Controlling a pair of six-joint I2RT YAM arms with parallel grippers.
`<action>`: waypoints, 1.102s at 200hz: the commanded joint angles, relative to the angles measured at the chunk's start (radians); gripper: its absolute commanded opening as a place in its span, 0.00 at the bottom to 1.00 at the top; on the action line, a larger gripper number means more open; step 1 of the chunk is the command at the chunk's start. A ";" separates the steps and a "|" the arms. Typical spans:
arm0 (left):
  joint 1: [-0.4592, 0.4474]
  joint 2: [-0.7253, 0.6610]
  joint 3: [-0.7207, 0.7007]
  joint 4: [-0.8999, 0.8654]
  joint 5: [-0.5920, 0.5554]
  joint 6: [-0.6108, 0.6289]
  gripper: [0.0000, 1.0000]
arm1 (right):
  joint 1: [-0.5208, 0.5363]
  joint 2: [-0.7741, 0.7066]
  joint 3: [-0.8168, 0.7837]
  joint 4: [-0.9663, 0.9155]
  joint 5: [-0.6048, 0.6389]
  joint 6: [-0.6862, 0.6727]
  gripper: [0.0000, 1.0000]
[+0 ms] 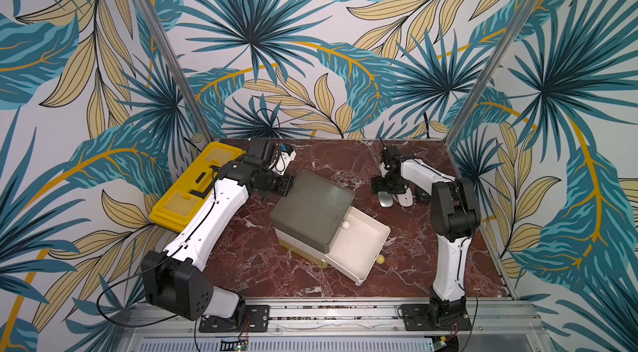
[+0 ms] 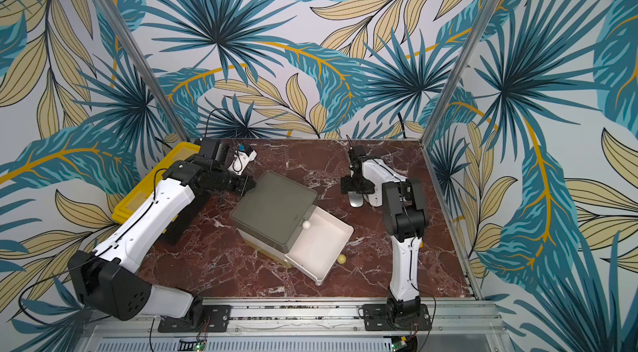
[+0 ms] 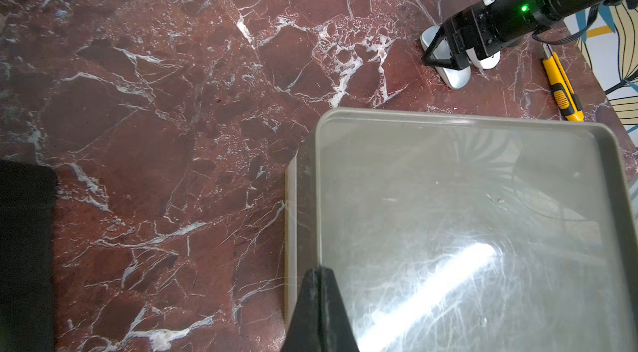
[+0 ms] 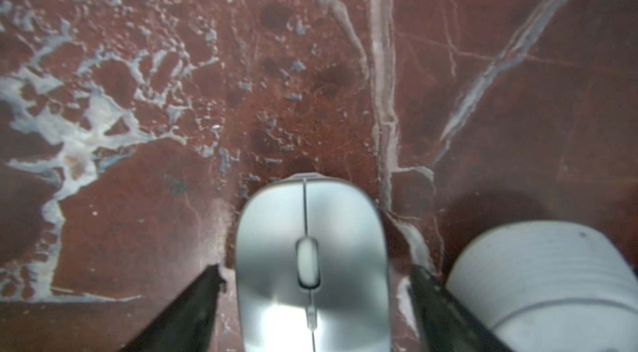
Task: Take the mice out of the drawer
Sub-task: Place the mouse at the center of the board, then close the drawer in the storage box.
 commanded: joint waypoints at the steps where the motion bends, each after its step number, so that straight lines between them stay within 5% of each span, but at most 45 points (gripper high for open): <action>1: 0.004 -0.016 -0.014 -0.050 0.024 0.000 0.00 | -0.003 -0.083 -0.030 0.017 0.039 0.002 0.99; 52: 0.003 -0.018 -0.017 -0.048 0.023 0.000 0.00 | 0.011 -0.390 -0.128 0.023 -0.021 0.080 0.99; 117: 0.003 -0.012 -0.009 -0.047 0.040 -0.004 0.00 | 0.140 -1.053 -0.678 0.015 -0.190 0.330 0.99; 163: 0.001 -0.028 -0.021 -0.040 0.045 -0.010 0.00 | 0.265 -1.461 -0.820 -0.142 -0.197 0.535 0.99; 220: -0.001 -0.034 -0.024 -0.040 0.042 -0.009 0.00 | 0.323 -1.646 -0.890 -0.278 -0.115 0.653 0.66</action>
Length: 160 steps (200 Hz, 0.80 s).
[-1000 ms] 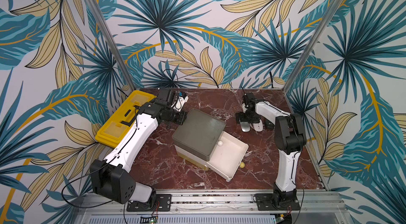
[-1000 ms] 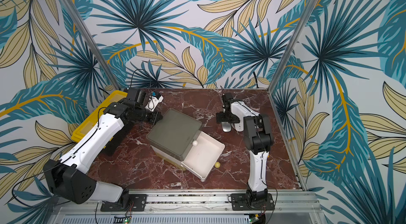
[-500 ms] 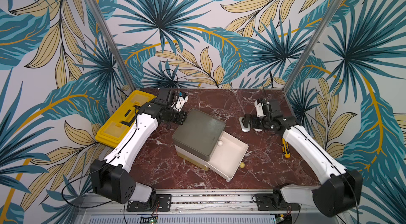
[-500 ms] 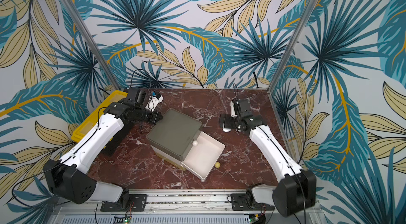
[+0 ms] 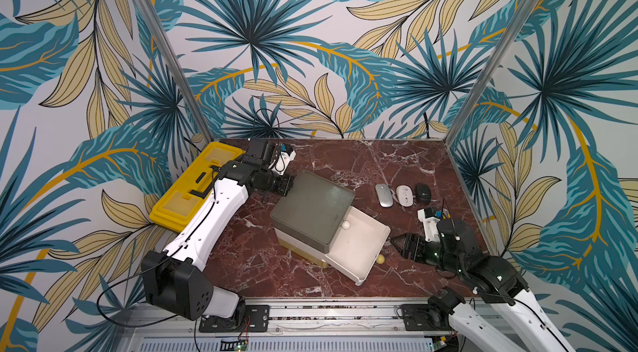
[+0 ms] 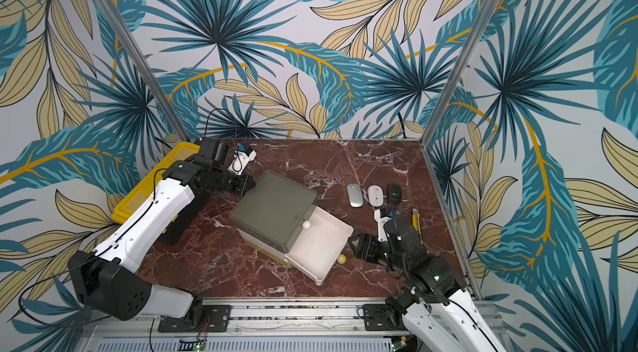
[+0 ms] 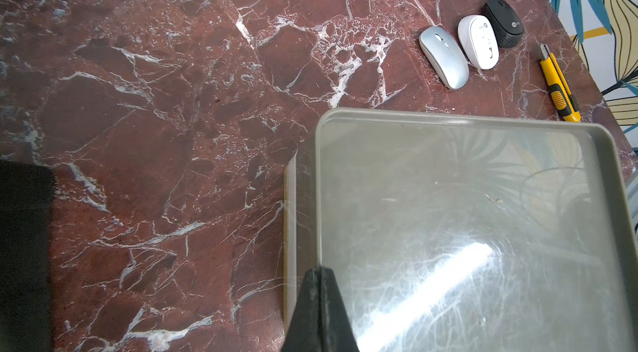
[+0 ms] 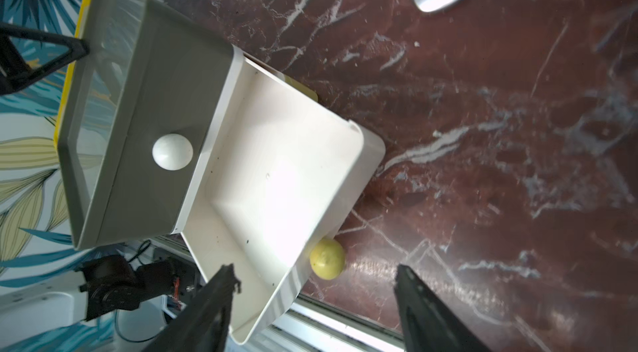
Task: Take the mice out of the drawer
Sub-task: Close the drawer in the storage box.
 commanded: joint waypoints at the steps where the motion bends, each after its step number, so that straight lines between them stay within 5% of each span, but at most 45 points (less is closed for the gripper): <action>1: -0.001 -0.034 -0.023 -0.040 0.034 -0.008 0.00 | 0.008 -0.050 -0.031 -0.102 0.061 0.069 0.66; 42: -0.002 -0.030 -0.021 -0.040 0.033 -0.007 0.00 | 0.009 -0.055 -0.133 -0.029 0.057 0.115 0.34; 71: -0.003 -0.031 -0.023 -0.041 0.032 -0.006 0.00 | 0.008 -0.013 -0.203 0.084 0.055 0.130 0.28; 105: -0.003 -0.025 -0.020 -0.041 0.034 -0.007 0.00 | 0.009 0.070 -0.243 0.237 0.033 0.132 0.00; 160: -0.004 -0.027 -0.020 -0.040 0.036 -0.007 0.00 | 0.028 0.190 -0.253 0.395 0.018 0.129 0.00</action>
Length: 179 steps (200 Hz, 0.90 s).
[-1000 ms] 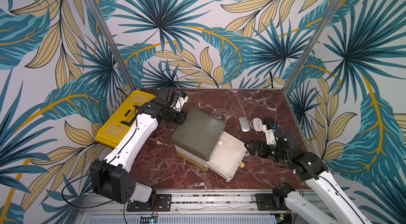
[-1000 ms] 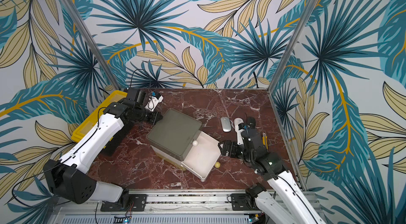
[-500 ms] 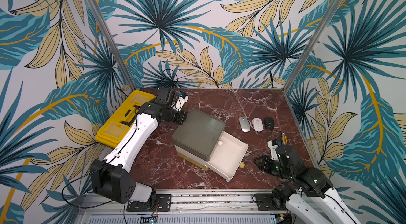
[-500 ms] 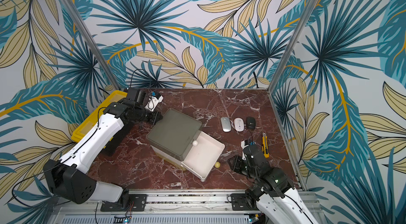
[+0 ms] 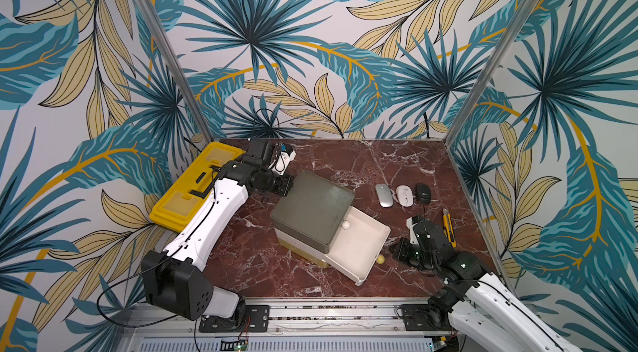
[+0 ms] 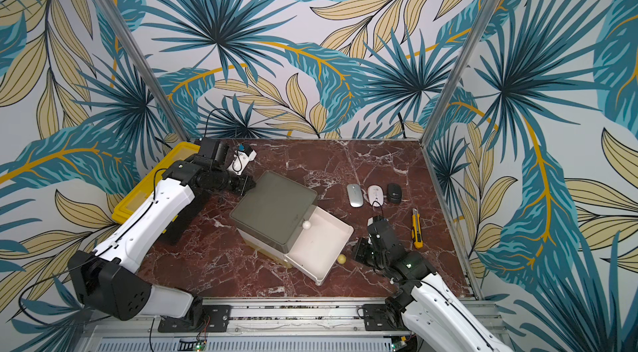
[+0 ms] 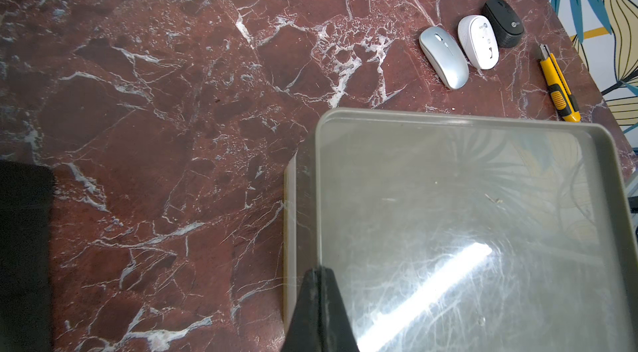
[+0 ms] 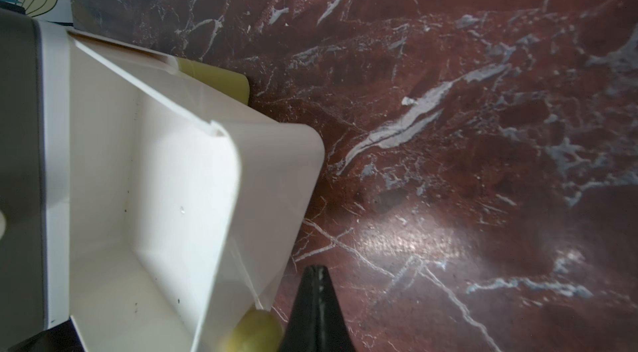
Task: Take the mice out of the drawer
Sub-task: Close the drawer in the storage box.
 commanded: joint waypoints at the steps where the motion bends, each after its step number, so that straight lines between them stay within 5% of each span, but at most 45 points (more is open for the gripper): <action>1: -0.004 -0.027 -0.020 -0.040 0.035 -0.007 0.00 | 0.015 0.034 -0.021 0.114 -0.010 0.002 0.00; 179: -0.003 -0.030 -0.020 -0.041 0.036 -0.003 0.00 | 0.152 0.443 0.178 0.480 -0.006 -0.022 0.00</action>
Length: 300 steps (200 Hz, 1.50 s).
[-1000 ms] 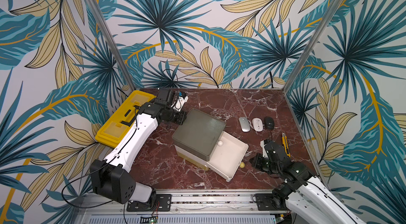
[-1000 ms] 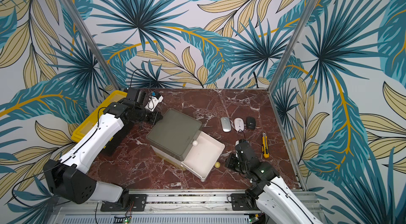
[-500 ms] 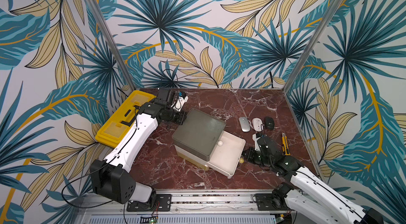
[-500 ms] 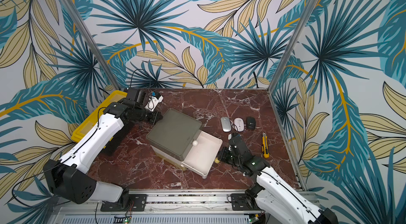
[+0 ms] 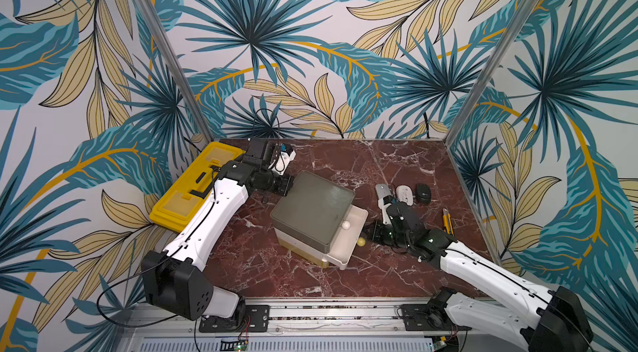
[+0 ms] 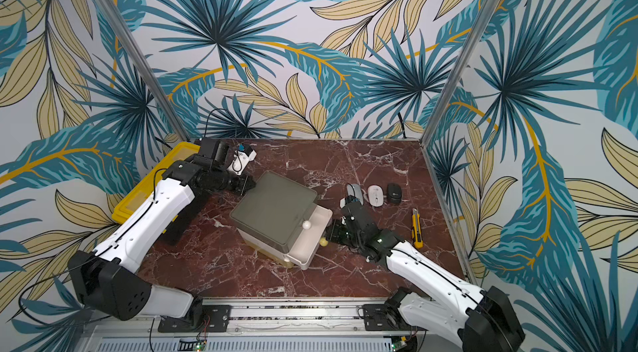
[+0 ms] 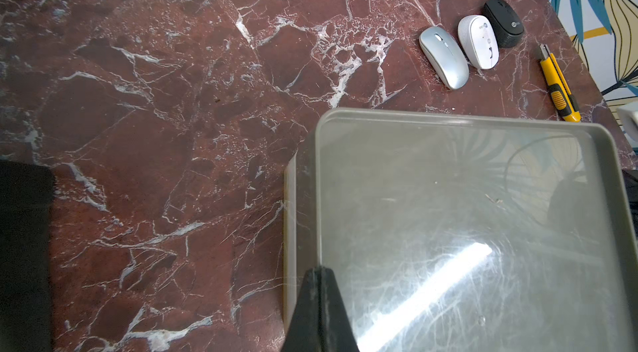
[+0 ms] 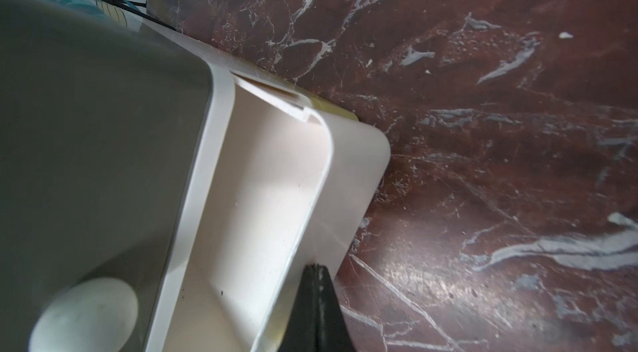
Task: Take the mice out of the drawer
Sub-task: Close the drawer in the storage box.
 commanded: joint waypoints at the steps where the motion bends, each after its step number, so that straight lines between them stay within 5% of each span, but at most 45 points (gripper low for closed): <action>1: -0.003 -0.030 -0.020 -0.041 0.036 -0.003 0.00 | 0.011 0.055 0.031 0.121 -0.008 -0.015 0.00; 82: -0.004 -0.030 -0.020 -0.043 0.035 -0.001 0.00 | 0.029 0.230 0.086 0.275 -0.051 0.001 0.00; 159: -0.004 -0.028 -0.020 -0.042 0.034 -0.002 0.00 | 0.037 0.115 0.045 0.151 0.033 0.010 0.00; 187: -0.004 -0.027 -0.020 -0.043 0.036 -0.004 0.00 | 0.038 0.057 -0.035 0.136 0.041 0.044 0.34; 226: -0.005 -0.028 -0.019 -0.042 0.036 -0.004 0.00 | 0.045 0.004 -0.114 0.133 0.041 0.074 0.67; 273: -0.008 -0.027 -0.020 -0.040 0.038 -0.007 0.00 | 0.088 -0.020 -0.195 0.132 0.047 0.098 0.77; 300: -0.009 -0.025 -0.017 -0.040 0.039 -0.008 0.00 | 0.136 0.058 -0.157 0.111 0.025 0.042 0.94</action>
